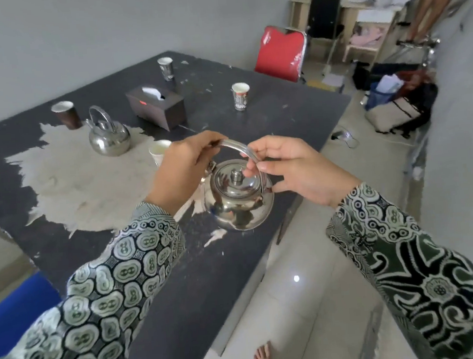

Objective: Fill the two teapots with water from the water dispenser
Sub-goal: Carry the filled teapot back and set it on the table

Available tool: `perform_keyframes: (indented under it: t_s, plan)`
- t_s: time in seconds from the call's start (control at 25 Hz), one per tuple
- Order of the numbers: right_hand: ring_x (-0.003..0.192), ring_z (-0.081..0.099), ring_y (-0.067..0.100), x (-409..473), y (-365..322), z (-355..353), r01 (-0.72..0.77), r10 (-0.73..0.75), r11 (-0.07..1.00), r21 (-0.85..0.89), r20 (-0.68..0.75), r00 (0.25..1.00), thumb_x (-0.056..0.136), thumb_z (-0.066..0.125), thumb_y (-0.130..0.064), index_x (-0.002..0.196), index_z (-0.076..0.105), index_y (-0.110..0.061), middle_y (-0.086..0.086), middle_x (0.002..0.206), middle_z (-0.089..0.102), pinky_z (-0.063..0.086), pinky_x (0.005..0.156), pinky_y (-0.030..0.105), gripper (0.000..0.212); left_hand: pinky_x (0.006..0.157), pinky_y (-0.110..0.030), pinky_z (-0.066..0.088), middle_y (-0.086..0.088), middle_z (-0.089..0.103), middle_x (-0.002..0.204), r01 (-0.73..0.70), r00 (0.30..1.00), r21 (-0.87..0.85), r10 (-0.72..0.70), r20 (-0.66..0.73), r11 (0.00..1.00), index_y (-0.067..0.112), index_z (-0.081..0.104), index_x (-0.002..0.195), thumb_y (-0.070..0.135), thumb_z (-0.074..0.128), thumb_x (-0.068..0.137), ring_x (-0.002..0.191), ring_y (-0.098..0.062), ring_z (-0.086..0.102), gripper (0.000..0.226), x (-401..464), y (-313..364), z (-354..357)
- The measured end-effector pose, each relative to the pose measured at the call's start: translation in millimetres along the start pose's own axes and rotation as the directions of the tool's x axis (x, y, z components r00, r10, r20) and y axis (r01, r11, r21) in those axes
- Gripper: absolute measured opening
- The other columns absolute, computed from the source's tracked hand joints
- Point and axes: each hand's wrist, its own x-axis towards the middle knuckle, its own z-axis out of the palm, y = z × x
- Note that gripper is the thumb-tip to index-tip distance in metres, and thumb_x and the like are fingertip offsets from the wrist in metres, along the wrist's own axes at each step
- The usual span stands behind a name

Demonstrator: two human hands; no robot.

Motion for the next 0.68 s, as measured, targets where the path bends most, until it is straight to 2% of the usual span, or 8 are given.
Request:
perform_keyframes:
  t_s: [0.08, 0.16, 0.24, 0.32, 0.4, 0.56, 0.68]
  plan:
    - [0.094, 0.064, 0.011, 39, -11, -24, 0.005, -0.005, 1.000, -0.011, -0.006, 1.000, 0.090, 0.048, -0.002, 0.102, 0.061, -0.015, -0.009, 0.081, 0.066, 0.049, 0.084, 0.052, 0.022, 0.076, 0.000, 0.038, -0.005, 0.069, 0.104, 0.085, 0.994, 0.017, -0.084, -0.071, 0.996, 0.011, 0.060, 0.118, 0.007, 0.054, 0.089, 0.090, -0.013, 0.063, 0.029, 31, -4, 6]
    - [0.093, 0.065, 0.010, 75, -22, -49, 0.017, -0.017, 1.000, 0.011, -0.006, 1.000, 0.089, 0.049, -0.002, 0.101, 0.062, -0.014, -0.008, 0.081, 0.067, 0.047, 0.082, 0.052, 0.021, 0.085, -0.005, 0.036, -0.007, 0.061, 0.123, 0.166, 0.984, 0.012, -0.165, -0.072, 0.986, 0.015, 0.046, 0.133, 0.010, 0.054, 0.090, 0.109, -0.019, 0.059, 0.045, 64, -4, 13]
    - [0.089, 0.065, 0.008, 104, -25, -68, 0.012, -0.011, 0.999, 0.053, -0.026, 1.000, 0.089, 0.050, -0.002, 0.101, 0.062, -0.013, -0.005, 0.083, 0.067, 0.046, 0.087, 0.057, 0.021, 0.092, -0.015, 0.033, -0.008, 0.045, 0.141, 0.244, 0.969, 0.047, -0.245, 0.014, 0.969, 0.020, 0.025, 0.144, 0.016, 0.054, 0.091, 0.122, -0.024, 0.048, 0.061, 86, -4, 23]
    - [0.087, 0.065, 0.007, 135, -29, -87, 0.019, -0.016, 0.996, 0.088, -0.036, 0.999, 0.089, 0.050, -0.002, 0.100, 0.062, -0.015, -0.005, 0.086, 0.066, 0.042, 0.089, 0.064, 0.020, 0.104, -0.013, 0.023, 0.001, 0.020, 0.155, 0.249, 0.966, 0.066, -0.252, 0.053, 0.966, 0.023, 0.013, 0.147, 0.022, 0.052, 0.092, 0.137, -0.015, 0.029, 0.067, 106, -12, 31]
    - [0.087, 0.065, 0.006, 164, -34, -102, 0.043, -0.040, 0.993, 0.108, -0.029, 0.999, 0.088, 0.051, -0.002, 0.099, 0.062, -0.016, -0.005, 0.086, 0.066, 0.040, 0.090, 0.067, 0.020, 0.106, -0.008, 0.010, 0.007, 0.008, 0.157, 0.227, 0.971, 0.091, -0.232, 0.053, 0.970, 0.023, 0.011, 0.147, 0.026, 0.051, 0.092, 0.141, -0.007, 0.016, 0.068, 123, -25, 41]
    - [0.084, 0.064, 0.007, 236, -39, -143, 0.086, -0.088, 0.985, 0.147, 0.013, 0.996, 0.088, 0.049, 0.000, 0.090, 0.062, -0.019, -0.004, 0.085, 0.066, 0.035, 0.091, 0.071, 0.023, 0.118, -0.030, 0.008, 0.003, 0.010, 0.157, 0.208, 0.973, 0.200, -0.223, 0.055, 0.958, 0.019, 0.016, 0.146, 0.029, 0.051, 0.091, 0.144, -0.012, 0.003, 0.065, 173, -53, 77]
    - [0.085, 0.064, 0.008, 298, -42, -172, 0.090, -0.100, 0.984, 0.154, 0.059, 0.993, 0.088, 0.049, 0.000, 0.088, 0.061, -0.019, -0.004, 0.085, 0.065, 0.033, 0.091, 0.067, 0.022, 0.119, -0.032, 0.000, 0.002, 0.007, 0.157, 0.258, 0.964, 0.295, -0.265, -0.017, 0.920, 0.019, 0.013, 0.146, 0.030, 0.049, 0.092, 0.144, -0.014, -0.007, 0.066, 225, -75, 99]
